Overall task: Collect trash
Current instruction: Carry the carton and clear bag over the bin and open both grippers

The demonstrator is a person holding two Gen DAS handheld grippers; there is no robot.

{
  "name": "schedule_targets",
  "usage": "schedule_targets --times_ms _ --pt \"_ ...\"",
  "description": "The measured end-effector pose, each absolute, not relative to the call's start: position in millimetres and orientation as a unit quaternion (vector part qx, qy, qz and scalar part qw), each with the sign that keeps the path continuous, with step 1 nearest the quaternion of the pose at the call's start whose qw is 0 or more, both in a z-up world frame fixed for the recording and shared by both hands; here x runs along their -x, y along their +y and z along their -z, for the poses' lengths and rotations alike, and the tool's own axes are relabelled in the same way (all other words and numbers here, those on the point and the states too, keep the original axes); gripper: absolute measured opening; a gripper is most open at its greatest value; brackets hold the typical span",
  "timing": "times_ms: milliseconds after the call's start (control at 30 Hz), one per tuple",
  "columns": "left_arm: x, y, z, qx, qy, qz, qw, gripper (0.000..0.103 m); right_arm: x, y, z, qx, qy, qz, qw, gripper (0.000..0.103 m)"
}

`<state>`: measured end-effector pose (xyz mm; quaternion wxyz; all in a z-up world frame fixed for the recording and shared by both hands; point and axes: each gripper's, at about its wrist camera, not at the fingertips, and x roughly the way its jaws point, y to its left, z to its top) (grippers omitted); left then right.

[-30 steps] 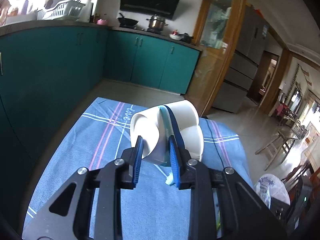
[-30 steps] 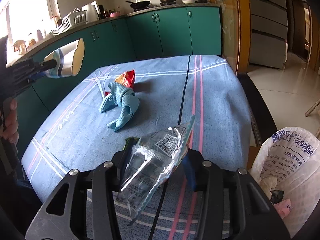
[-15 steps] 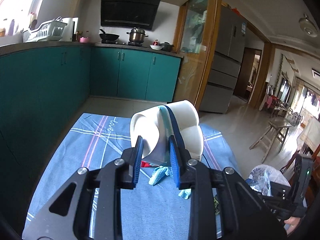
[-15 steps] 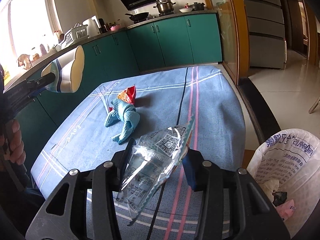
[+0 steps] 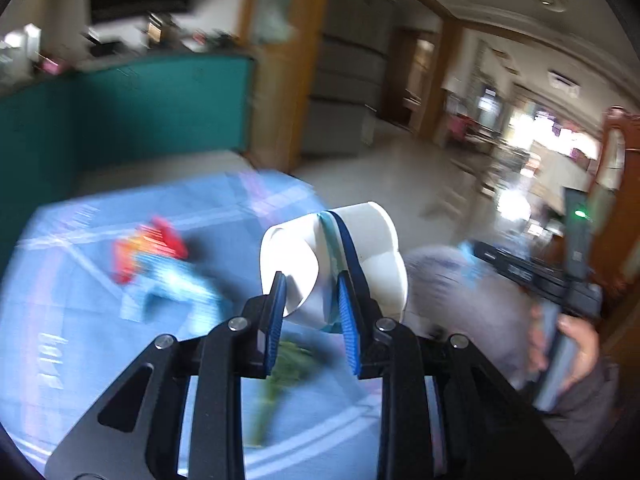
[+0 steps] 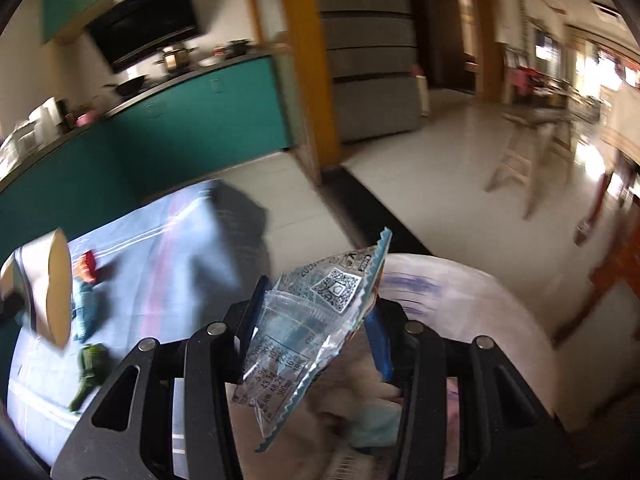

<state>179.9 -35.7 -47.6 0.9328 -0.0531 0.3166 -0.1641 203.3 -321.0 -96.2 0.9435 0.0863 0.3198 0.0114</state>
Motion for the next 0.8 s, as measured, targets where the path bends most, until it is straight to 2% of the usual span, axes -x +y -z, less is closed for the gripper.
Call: schedule_targets --times_ms 300,367,400,467,567,633,800 --pt "-201 -158 95 -0.018 0.394 0.273 0.877 0.028 -181 -355 85 -0.093 0.286 0.041 0.953 0.046" --pt "-203 -174 106 -0.036 0.403 0.275 0.872 0.032 -181 -361 89 -0.096 0.292 0.048 0.951 0.047" --pt "-204 -176 108 -0.041 0.404 0.274 0.872 0.036 -182 -364 91 -0.097 0.294 0.050 0.949 0.049" --pt "-204 -176 110 -0.051 0.403 0.269 0.873 0.051 -183 -367 94 -0.098 0.301 0.053 0.947 0.055" --pt "-206 -167 102 -0.048 0.387 0.250 0.886 0.058 -185 -368 97 -0.100 0.313 0.056 0.943 0.061" --pt "-210 -160 94 -0.044 0.376 0.228 0.897 0.062 -188 -366 99 -0.100 0.319 0.054 0.941 0.064" --pt "-231 -97 75 -0.028 0.358 0.128 0.924 0.063 -189 -356 100 -0.092 0.321 0.042 0.942 0.069"
